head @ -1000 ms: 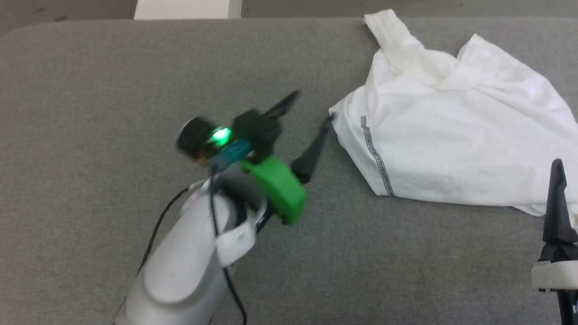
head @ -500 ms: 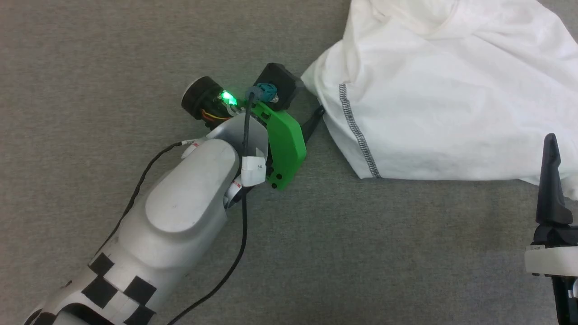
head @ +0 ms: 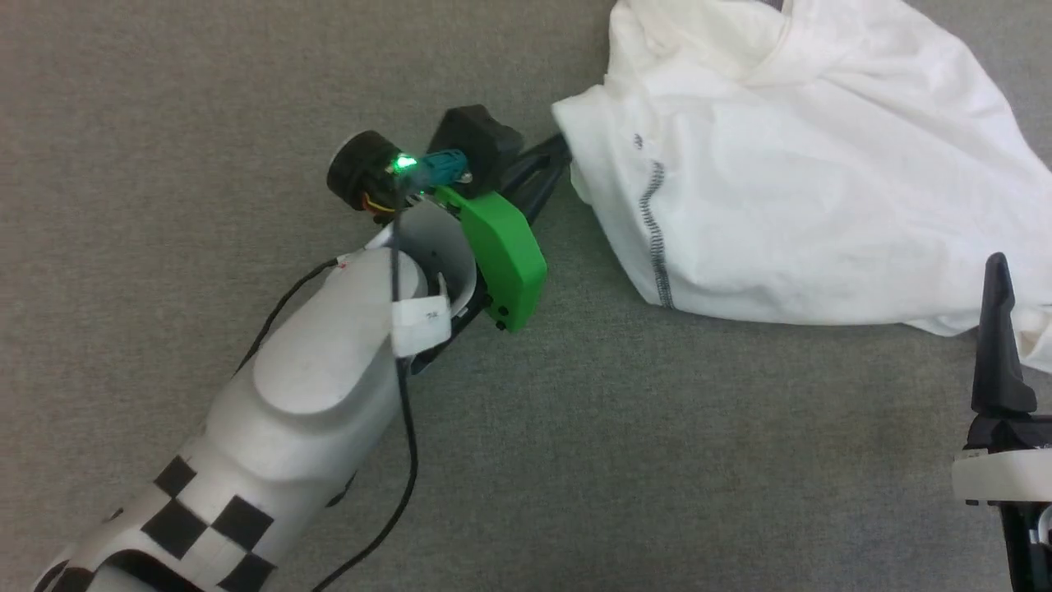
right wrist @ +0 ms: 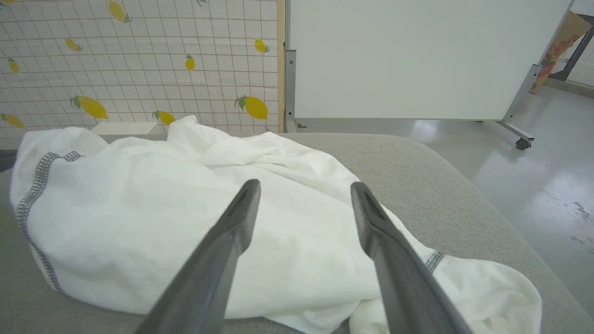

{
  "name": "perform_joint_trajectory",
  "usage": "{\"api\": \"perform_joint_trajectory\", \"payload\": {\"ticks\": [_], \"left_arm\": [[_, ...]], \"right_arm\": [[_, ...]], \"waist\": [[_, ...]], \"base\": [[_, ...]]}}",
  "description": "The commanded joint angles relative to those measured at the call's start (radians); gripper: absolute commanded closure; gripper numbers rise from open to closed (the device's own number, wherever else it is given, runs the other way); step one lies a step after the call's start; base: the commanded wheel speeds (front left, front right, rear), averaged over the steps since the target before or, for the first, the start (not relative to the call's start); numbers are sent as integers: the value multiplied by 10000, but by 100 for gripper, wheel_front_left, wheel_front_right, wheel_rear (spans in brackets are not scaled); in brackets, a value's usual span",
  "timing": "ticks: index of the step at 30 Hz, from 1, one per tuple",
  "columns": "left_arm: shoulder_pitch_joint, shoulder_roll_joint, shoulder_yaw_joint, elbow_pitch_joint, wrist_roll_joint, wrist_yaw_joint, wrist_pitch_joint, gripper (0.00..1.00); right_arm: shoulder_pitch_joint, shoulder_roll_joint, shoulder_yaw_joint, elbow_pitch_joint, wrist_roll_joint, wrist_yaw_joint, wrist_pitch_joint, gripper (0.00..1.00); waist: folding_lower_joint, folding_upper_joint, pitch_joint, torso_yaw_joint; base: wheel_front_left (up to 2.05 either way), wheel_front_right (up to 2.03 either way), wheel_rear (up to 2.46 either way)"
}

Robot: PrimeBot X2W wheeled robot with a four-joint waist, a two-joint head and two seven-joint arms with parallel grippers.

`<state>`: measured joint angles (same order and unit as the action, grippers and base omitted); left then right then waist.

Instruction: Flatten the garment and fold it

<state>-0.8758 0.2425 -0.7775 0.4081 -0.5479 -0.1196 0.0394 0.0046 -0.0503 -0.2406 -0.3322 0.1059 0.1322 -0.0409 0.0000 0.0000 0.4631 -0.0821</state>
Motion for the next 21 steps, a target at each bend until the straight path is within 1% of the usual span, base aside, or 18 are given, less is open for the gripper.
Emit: {"api": "perform_joint_trajectory", "payload": {"ticks": [1, 5, 7, 9, 13, 15, 17, 18, 19, 21], "left_arm": [[231, 191, 187, -278, -144, 154, -232, 100], [1088, 821, 714, -1624, -415, 714, -533, 100], [1731, 1256, 1001, -2554, -589, 1088, -531, 100], [2562, 1734, 1310, -3623, -818, 1560, -437, 100], [4664, 2768, 1850, -5736, -1173, 2775, -119, 100], [6053, 3288, 2060, -6601, -1318, 3540, 32, 100], [7388, 3509, 2069, -7202, -1680, 4048, 164, 100], [7935, 3503, 1995, -7442, -1910, 4183, 230, 100], [8559, 3448, 1881, -7641, -2237, 4273, 291, 100], [9307, 3438, 1593, -7697, -2594, 4229, 415, 100]], "right_arm": [[98, 1, -8, -5, -79, -15, 51, 0], [307, 1, 43, -108, -124, -15, 256, 0], [402, 1, 49, -190, -134, -15, 353, 0], [506, 1, 49, -270, -127, -15, 432, 0], [713, 1, -2, -377, -98, -15, 546, 0], [790, 1, -8, -398, -71, -15, 594, 0], [840, 1, -35, -410, -45, -15, 637, 0], [870, 1, -59, -401, -41, -15, 657, 0], [903, 1, -91, -384, -30, -15, 673, 0], [945, 1, -83, -351, -32, -15, 714, 0]], "waist": [[0, 0, -961, 690], [0, 0, -1515, 1037], [0, 0, -1702, 1181], [0, 0, -1816, 1303], [0, 0, -1934, 1548], [0, 0, -1961, 1651], [0, 0, -1984, 1752], [0, 0, -1998, 1817], [0, 0, -2017, 1899], [0, 0, -2055, 2032]], "base": [[0, 0, 0], [0, 0, 0], [0, 0, 0], [0, 0, 0], [0, 0, 0], [0, 0, 0], [0, 0, 0], [0, 0, 0], [0, 0, 0], [0, 0, 0]]}}
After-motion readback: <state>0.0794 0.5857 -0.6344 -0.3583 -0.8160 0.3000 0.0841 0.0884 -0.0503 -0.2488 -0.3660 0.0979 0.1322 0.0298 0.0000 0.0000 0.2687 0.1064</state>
